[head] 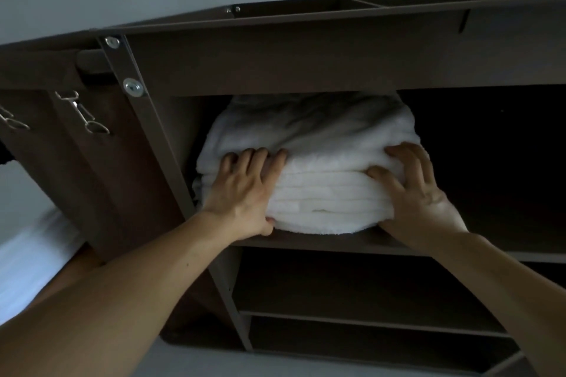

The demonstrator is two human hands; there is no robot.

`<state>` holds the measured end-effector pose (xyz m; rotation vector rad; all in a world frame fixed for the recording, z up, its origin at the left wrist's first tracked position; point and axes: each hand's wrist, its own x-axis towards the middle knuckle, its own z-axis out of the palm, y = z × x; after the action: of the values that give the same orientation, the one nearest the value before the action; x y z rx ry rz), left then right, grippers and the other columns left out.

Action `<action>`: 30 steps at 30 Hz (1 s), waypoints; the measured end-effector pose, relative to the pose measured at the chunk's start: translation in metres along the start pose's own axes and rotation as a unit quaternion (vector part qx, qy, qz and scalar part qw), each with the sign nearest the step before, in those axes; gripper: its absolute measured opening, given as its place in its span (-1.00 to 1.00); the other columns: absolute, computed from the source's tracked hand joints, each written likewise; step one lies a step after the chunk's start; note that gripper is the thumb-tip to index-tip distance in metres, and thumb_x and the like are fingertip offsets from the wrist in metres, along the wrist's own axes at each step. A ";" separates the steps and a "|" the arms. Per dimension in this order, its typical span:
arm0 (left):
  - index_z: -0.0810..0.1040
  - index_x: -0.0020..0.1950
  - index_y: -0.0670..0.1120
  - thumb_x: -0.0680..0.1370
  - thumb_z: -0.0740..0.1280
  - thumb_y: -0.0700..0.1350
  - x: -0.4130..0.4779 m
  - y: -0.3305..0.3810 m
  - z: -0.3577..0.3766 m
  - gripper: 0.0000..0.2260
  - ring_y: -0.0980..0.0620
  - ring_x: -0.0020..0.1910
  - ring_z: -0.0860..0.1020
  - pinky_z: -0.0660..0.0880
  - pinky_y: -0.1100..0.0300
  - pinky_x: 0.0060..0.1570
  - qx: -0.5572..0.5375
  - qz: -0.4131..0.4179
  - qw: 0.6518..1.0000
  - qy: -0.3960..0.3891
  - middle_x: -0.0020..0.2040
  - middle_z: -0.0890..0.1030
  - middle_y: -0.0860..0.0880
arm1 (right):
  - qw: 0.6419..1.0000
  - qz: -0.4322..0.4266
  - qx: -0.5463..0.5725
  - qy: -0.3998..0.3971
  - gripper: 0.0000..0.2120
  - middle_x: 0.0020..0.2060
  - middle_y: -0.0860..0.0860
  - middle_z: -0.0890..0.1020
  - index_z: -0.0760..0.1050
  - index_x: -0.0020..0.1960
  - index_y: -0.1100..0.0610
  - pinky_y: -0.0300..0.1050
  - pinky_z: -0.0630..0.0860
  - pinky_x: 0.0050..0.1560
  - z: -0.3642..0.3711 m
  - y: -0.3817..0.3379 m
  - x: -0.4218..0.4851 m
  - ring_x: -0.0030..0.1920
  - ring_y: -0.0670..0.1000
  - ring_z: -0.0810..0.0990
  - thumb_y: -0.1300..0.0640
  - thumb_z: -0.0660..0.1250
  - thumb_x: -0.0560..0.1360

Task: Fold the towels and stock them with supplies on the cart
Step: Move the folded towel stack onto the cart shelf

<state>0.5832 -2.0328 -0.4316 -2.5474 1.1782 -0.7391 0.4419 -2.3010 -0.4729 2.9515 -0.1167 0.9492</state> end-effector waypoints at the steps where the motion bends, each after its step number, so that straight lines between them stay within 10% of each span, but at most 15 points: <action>1: 0.13 0.51 -0.07 0.11 0.52 0.27 -0.004 -0.002 0.002 0.09 -0.19 0.23 0.41 0.37 -0.11 0.24 -0.009 0.000 1.000 0.020 0.31 0.38 -0.15 | 1.000 -0.005 0.000 0.005 -0.14 0.44 0.23 0.20 0.35 0.38 0.01 0.20 0.62 -0.27 0.002 0.000 -0.003 0.48 0.35 0.11 0.04 0.64 0.16; 8: 0.32 0.40 -0.14 0.08 0.51 0.36 -0.007 -0.012 -0.003 0.03 -0.17 0.24 0.41 0.39 -0.05 0.25 -0.060 -0.055 0.996 -0.018 0.30 0.38 -0.13 | 0.999 0.021 0.011 -0.028 -0.06 0.48 0.15 0.17 0.32 0.41 0.03 0.30 0.59 0.01 -0.014 -0.013 -0.007 0.53 0.24 0.04 -0.04 0.66 0.13; 12: 0.14 0.48 -0.10 0.15 0.44 0.41 -0.004 -0.016 -0.011 0.08 -0.19 0.49 0.10 0.19 -0.05 0.44 -0.038 -0.053 0.997 -0.048 0.51 0.12 -0.15 | 0.997 0.047 0.031 0.051 -0.03 0.37 0.10 0.29 0.22 0.48 0.04 0.37 0.50 0.17 -0.042 -0.013 0.002 0.35 0.21 0.28 -0.35 0.47 0.22; 16: -0.33 0.57 0.00 0.16 0.43 0.45 0.014 -0.008 -0.018 0.30 -0.11 0.55 -0.35 -0.16 -0.11 0.49 -0.068 -0.022 0.997 -0.043 0.60 -0.27 -0.10 | 0.995 0.069 0.004 -0.072 0.19 0.59 0.05 -0.12 -0.21 0.57 -0.15 0.39 0.14 0.47 -0.054 -0.015 0.038 0.59 0.22 -0.14 -0.51 0.38 0.19; 23: -0.07 0.55 -0.01 0.12 0.45 0.46 0.008 -0.009 0.003 0.21 -0.18 0.48 0.21 0.21 -0.05 0.42 -0.112 -0.074 0.988 -0.080 0.54 0.15 -0.13 | 0.995 0.098 0.010 -0.035 0.04 0.51 0.06 0.20 0.07 0.56 -0.05 0.30 0.44 0.27 -0.014 -0.021 0.006 0.51 0.19 0.16 -0.46 0.35 0.25; 30: -0.10 0.57 -0.02 0.13 0.50 0.41 0.006 -0.003 0.003 0.23 -0.22 0.48 0.22 0.25 -0.06 0.42 -0.132 -0.098 0.983 -0.084 0.54 0.13 -0.19 | 0.988 0.138 0.030 -0.064 0.10 0.56 0.01 0.02 -0.10 0.57 -0.11 0.34 0.38 0.31 -0.007 -0.028 0.004 0.56 0.15 -0.06 -0.49 0.36 0.25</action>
<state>0.5902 -2.0350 -0.4313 -2.9107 1.0410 -0.4163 0.4431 -2.2724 -0.4655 3.1072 -0.5209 0.7963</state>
